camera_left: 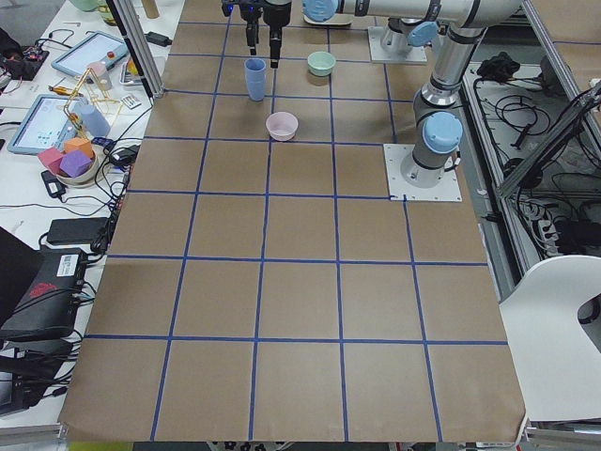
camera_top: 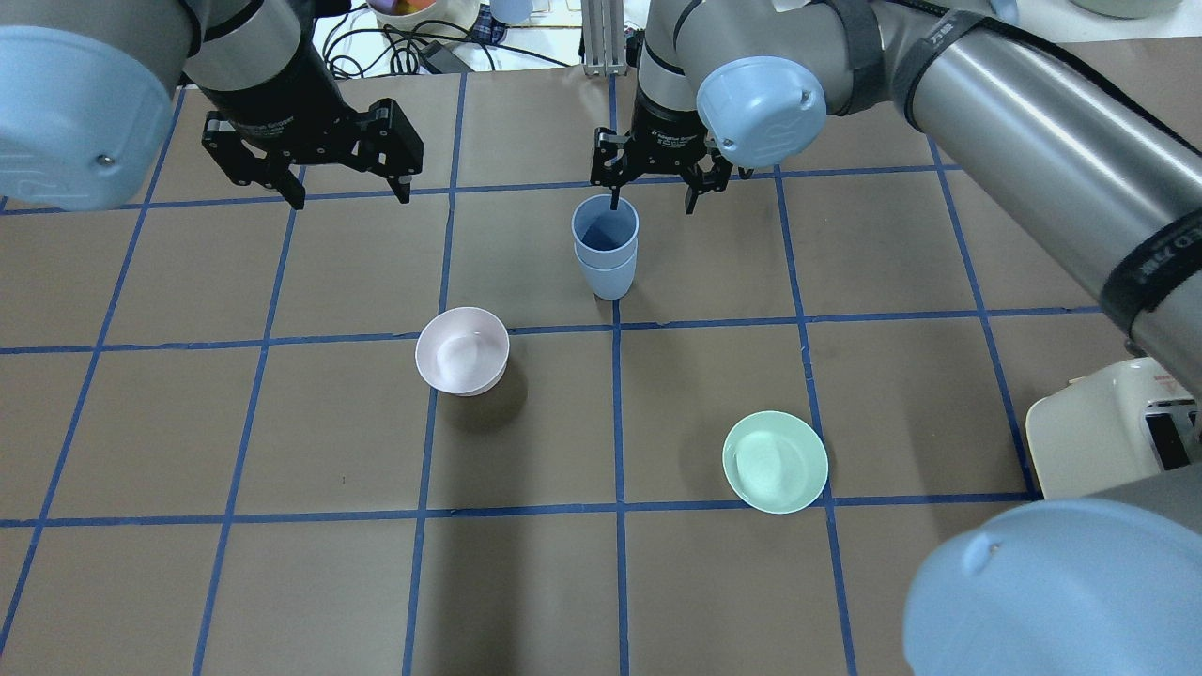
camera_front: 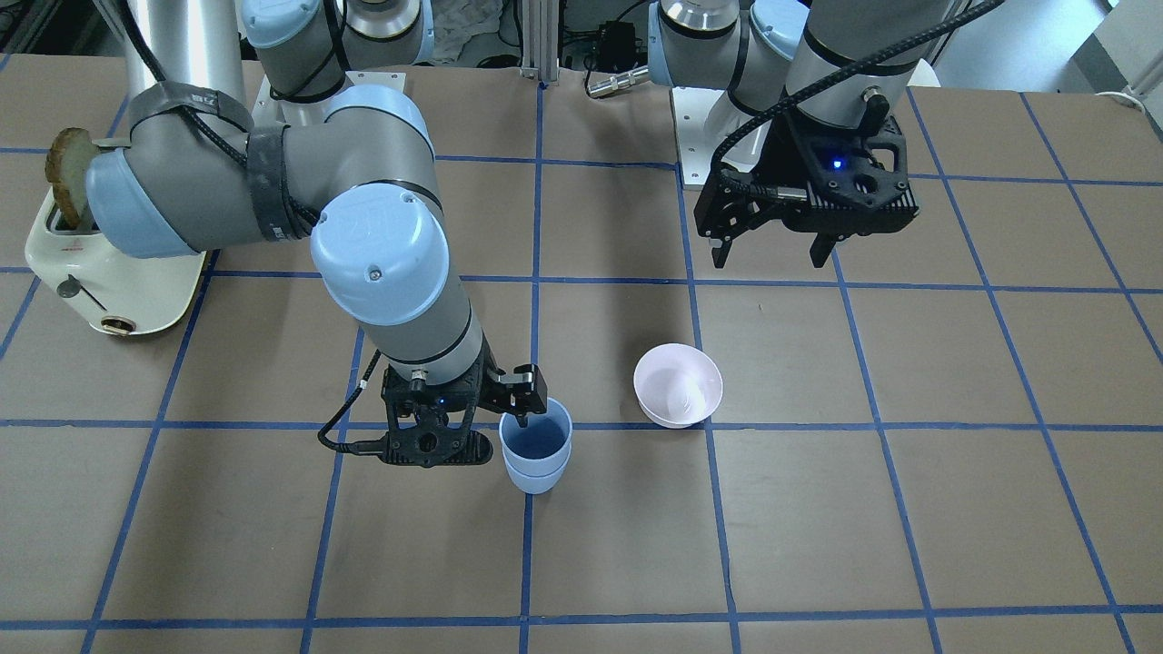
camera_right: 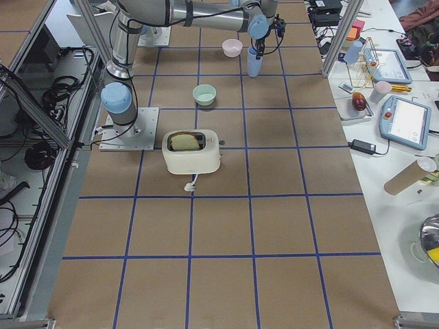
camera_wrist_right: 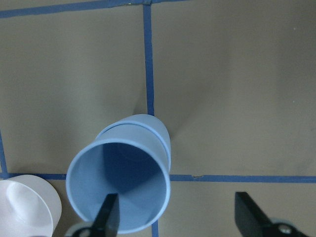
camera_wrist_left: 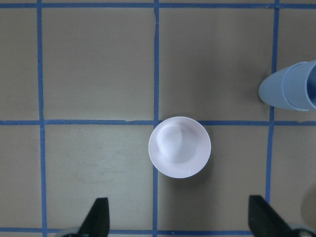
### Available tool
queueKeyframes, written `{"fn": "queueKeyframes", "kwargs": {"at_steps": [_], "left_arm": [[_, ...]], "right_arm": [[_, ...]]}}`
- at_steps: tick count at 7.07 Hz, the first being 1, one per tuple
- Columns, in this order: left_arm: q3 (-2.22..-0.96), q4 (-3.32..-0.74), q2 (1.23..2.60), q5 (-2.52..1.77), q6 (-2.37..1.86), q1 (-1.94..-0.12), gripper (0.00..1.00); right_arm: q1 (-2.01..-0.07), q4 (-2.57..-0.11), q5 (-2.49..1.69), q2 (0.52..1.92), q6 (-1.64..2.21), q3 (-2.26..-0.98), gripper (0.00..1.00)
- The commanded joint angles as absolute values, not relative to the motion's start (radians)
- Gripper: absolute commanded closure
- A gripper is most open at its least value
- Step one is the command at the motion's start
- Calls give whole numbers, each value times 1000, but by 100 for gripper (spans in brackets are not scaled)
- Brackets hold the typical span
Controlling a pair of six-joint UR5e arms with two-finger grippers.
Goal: Stack blue cups with both arms
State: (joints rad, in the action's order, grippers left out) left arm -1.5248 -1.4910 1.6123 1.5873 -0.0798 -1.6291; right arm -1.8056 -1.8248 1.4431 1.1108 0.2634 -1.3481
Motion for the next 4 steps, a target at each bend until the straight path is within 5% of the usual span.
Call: {"fn": "queueKeyframes", "kwargs": {"at_steps": [1, 4], "left_arm": [[-1525, -1491, 1612, 1588, -80, -1629, 0], [-1525, -1493, 1612, 1588, -80, -1631, 0]], "right_arm": [[-1767, -1793, 1448, 1149, 162, -1344, 0], [-1542, -1594, 1451, 1285, -190, -1389, 0]]}}
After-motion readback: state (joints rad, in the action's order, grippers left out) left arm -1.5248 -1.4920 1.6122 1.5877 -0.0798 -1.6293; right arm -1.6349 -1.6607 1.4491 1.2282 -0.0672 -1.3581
